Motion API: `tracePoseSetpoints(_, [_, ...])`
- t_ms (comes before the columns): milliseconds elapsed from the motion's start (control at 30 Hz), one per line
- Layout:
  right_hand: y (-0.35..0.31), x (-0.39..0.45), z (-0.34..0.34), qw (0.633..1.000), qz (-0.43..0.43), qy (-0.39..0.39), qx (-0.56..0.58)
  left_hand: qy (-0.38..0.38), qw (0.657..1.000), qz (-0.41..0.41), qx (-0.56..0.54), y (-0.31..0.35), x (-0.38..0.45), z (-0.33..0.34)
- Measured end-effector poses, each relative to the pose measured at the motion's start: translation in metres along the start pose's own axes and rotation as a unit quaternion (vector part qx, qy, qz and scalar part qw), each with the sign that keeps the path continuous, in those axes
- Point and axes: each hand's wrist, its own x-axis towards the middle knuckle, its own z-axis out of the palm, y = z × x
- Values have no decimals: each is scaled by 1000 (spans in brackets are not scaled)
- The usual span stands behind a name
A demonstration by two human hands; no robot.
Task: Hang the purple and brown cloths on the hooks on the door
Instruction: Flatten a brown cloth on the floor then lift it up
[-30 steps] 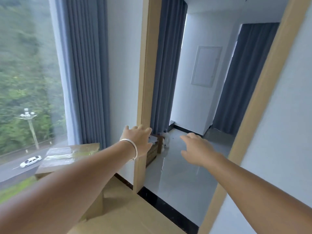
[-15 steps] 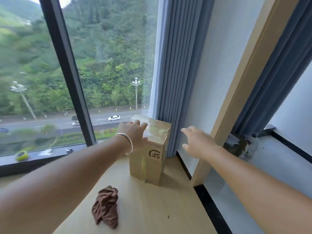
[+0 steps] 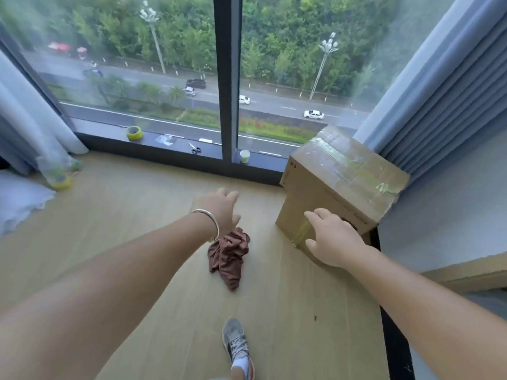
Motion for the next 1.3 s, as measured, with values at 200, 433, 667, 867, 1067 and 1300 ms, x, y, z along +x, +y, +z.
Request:
tracePoseSetpoints(200, [-19, 94, 56, 996, -50, -76, -19, -106, 991, -80, -34, -50, 32, 97])
tracePoseSetpoints(433, [-41, 205, 155, 982, -117, -142, -48, -178, 967, -157, -92, -65, 59, 235])
tracePoseSetpoints(667, [-59, 330, 299, 962, -179, -191, -82, -211, 935, -224, -180, -56, 119, 390])
tracePoseSetpoints(867, [-69, 423, 430, 948, -236, -182, -108, -184, 924, -247, -225, -66, 187, 529])
tracePoseSetpoints(1067, [-74, 509, 531, 944, -269, -134, -136, -118, 932, -221, -261, -79, 265, 633])
tracePoseSetpoints(1300, [-79, 581, 600, 921, -342, -59, -177, -114, 943, -175, -259, -73, 348, 702])
